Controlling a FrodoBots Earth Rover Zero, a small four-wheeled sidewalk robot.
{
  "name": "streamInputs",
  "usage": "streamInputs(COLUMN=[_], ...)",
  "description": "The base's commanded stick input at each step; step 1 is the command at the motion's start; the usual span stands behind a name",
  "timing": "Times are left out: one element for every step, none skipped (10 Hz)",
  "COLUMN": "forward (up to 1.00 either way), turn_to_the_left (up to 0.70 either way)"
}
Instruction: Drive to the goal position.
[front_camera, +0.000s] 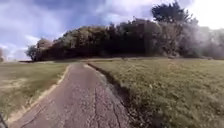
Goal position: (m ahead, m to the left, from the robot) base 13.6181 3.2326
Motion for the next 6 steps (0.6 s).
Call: streamInputs(forward=[0.7,0.7,0.7,0.7,0.7,0.7], turn_to_the_left=[0.0,0.0,0.0,0.0,0.0,0.0])
